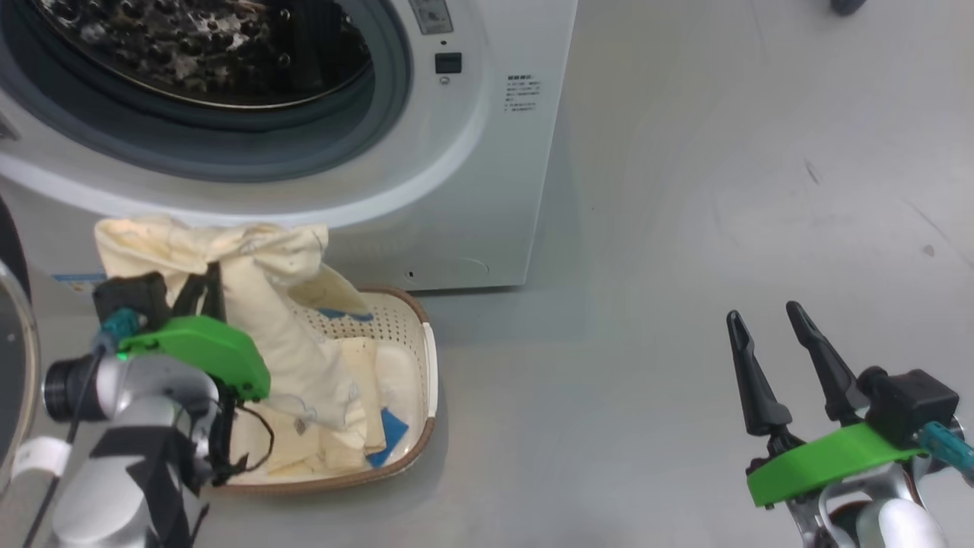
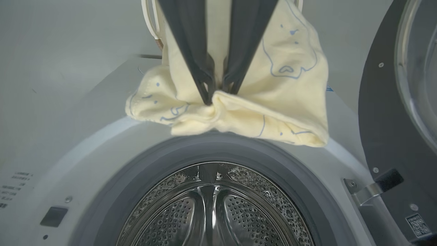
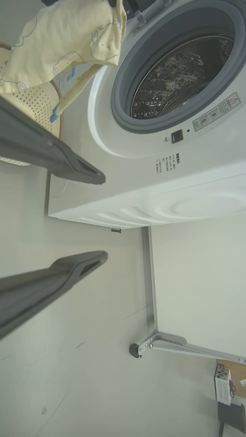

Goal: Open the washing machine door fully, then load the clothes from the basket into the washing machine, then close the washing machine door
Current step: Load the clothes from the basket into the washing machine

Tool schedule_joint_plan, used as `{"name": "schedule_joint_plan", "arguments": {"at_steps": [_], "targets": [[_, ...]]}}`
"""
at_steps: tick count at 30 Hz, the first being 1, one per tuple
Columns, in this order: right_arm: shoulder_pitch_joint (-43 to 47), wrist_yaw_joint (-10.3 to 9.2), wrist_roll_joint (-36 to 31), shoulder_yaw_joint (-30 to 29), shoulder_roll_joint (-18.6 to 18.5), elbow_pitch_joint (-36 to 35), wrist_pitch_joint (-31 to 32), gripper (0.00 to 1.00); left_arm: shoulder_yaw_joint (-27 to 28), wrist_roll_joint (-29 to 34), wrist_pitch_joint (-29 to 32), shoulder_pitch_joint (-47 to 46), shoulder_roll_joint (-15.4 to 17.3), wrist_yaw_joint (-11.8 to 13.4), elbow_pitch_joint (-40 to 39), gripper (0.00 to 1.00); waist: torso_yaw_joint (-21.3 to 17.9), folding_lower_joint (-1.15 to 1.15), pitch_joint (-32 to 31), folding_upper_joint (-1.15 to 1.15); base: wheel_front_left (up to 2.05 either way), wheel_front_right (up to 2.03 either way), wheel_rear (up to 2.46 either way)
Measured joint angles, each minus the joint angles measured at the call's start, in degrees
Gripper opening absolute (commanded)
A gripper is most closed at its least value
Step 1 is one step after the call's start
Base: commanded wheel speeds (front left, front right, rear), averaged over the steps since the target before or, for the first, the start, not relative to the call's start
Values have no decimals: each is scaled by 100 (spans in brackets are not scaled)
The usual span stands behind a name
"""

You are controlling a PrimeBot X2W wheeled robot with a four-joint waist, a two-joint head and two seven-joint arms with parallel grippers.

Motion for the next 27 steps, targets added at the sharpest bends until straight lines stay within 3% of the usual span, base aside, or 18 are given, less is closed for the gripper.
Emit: {"name": "schedule_joint_plan", "arguments": {"at_steps": [13, 27], "targets": [[-597, 0, 220, 225, 0, 445, -408, 100, 174, -166, 515, -1959, 319, -537, 1263, 0, -496, 1, 860, 0, 0, 0, 0], [-1269, 0, 542, 765, -1, 767, -697, 100, 292, -214, 1614, -3811, 1054, -766, 1890, 0, -1136, 0, 1789, 0, 0, 0, 0]]}}
